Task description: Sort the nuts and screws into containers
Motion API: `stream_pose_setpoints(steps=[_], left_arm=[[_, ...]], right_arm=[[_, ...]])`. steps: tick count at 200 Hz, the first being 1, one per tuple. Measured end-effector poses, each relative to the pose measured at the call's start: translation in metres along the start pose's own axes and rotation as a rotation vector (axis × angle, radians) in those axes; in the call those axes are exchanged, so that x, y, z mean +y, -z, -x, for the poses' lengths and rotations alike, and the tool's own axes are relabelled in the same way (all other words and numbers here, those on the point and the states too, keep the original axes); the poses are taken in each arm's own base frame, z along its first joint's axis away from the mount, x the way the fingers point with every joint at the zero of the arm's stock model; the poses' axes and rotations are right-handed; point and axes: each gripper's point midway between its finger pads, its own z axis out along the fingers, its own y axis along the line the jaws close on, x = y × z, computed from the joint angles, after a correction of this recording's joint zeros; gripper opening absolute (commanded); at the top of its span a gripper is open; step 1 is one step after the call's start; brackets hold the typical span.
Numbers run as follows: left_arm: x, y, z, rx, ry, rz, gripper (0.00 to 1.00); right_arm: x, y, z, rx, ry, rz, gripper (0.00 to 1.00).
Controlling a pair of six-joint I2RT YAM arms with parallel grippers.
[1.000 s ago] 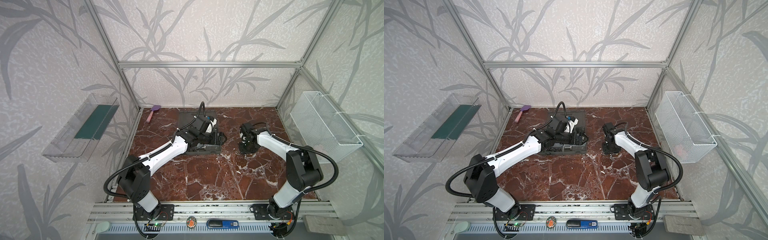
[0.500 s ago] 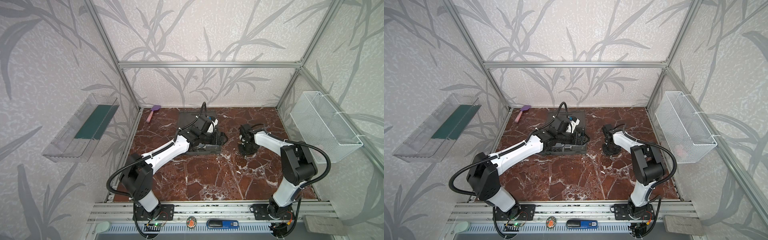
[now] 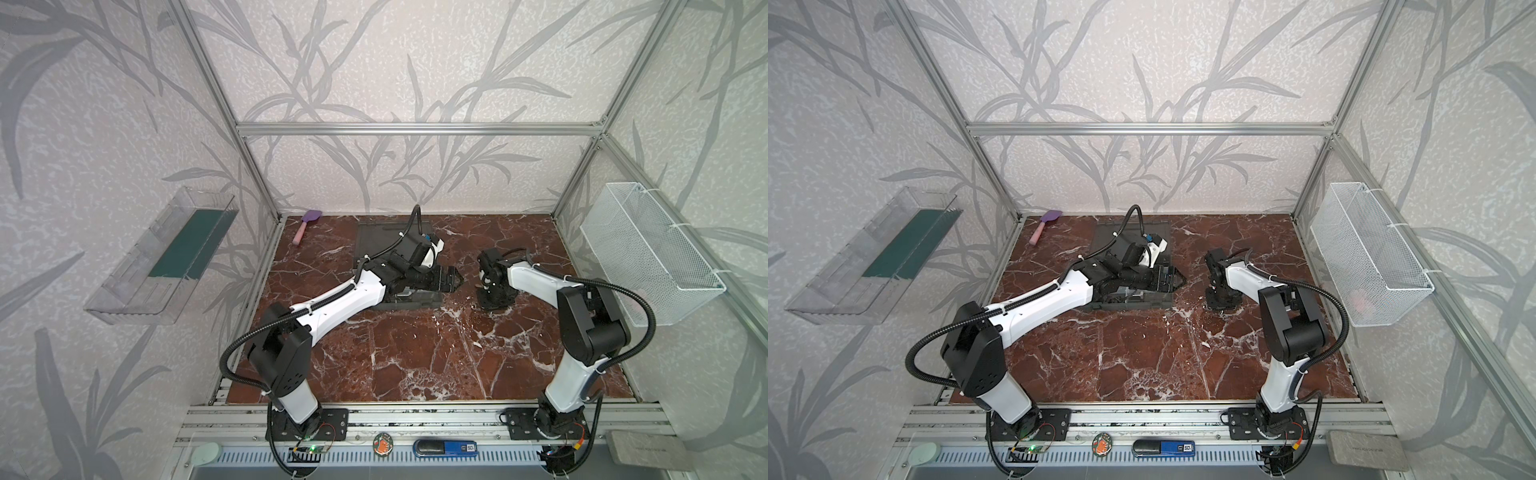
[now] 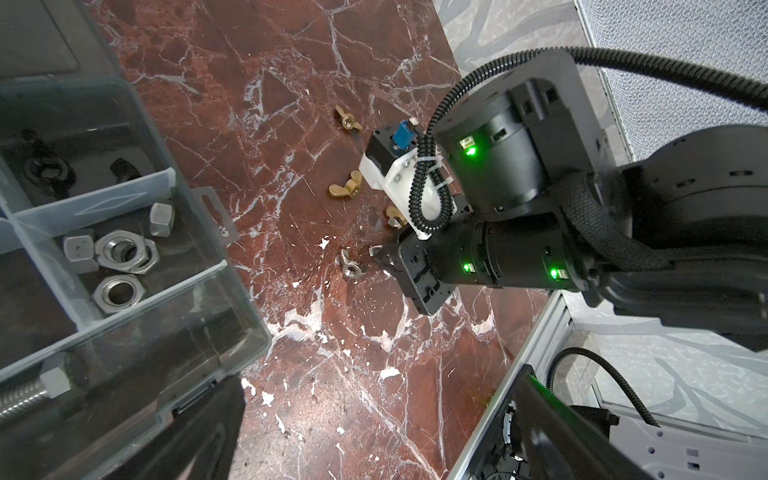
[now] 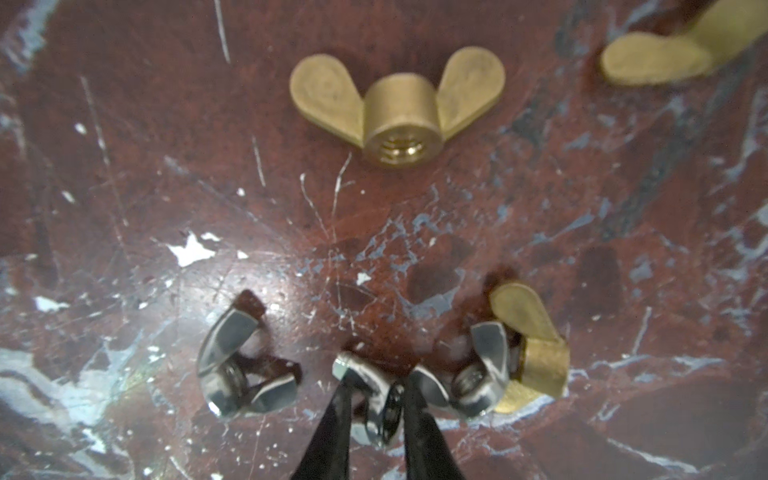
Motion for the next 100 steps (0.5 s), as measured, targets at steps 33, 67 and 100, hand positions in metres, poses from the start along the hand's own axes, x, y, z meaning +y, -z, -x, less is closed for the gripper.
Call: stream_pose_setpoints(steps=[33, 67, 100], left_arm=[[-0.008, -0.009, -0.005, 0.018, -0.012, -0.018, 0.99], [-0.02, -0.009, -0.004, 0.017, -0.029, -0.054, 0.99], [-0.028, -0.008, 0.0, 0.001, -0.044, -0.073, 0.99]], right_arm=[[0.0, 0.0, 0.002, -0.002, 0.0, 0.0, 0.14], [0.0, 0.002, 0.006, -0.012, -0.002, 0.0, 0.09], [0.0, 0.002, 0.006, -0.013, -0.001, -0.001, 0.05]])
